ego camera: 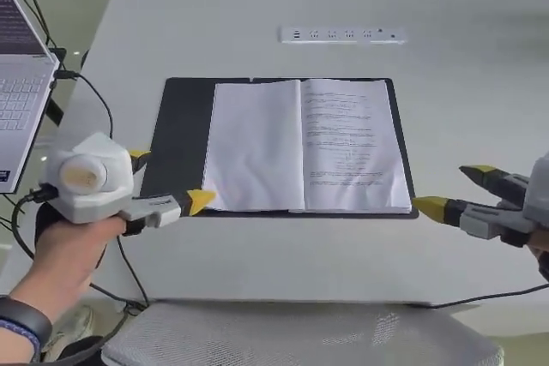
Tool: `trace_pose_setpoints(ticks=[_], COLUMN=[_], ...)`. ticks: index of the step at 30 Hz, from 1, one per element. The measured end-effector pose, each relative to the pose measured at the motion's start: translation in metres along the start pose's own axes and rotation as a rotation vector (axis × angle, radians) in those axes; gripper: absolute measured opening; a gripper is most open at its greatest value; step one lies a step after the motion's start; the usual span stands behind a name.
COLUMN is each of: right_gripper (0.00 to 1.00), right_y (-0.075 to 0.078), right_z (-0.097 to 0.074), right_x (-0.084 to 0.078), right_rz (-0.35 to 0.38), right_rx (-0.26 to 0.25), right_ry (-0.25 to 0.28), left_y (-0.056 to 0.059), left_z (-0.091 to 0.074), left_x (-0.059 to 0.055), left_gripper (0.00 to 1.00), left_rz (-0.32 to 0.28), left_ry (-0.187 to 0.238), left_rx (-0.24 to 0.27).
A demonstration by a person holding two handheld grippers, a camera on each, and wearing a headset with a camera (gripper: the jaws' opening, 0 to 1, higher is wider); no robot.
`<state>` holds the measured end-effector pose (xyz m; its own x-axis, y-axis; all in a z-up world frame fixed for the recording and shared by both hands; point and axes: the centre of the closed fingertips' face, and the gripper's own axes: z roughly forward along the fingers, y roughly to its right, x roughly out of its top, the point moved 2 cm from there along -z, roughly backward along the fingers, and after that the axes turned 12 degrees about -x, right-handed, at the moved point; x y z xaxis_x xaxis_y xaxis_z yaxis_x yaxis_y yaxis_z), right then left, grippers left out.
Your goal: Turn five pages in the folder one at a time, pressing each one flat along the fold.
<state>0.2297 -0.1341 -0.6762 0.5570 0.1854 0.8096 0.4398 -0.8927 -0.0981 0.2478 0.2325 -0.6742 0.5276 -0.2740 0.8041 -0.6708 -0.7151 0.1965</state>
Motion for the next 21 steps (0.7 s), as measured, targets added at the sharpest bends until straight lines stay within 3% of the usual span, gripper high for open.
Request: trace_pose_setpoints(ticks=[8, 21], right_gripper=[0.70, 0.69], right_y=[0.002, 0.003], right_z=[-0.002, -0.004], right_x=[-0.002, -0.005], right_rz=[0.006, 0.015], right_rx=[-0.011, -0.018], right_ry=[-0.005, -0.006], left_y=[0.004, 0.020], left_z=[0.010, 0.036], left_x=[0.008, 0.022], left_gripper=[0.76, 0.75], left_rz=[0.015, 0.054], left_ry=[-0.003, -0.011], left_rx=[-0.024, -0.084])
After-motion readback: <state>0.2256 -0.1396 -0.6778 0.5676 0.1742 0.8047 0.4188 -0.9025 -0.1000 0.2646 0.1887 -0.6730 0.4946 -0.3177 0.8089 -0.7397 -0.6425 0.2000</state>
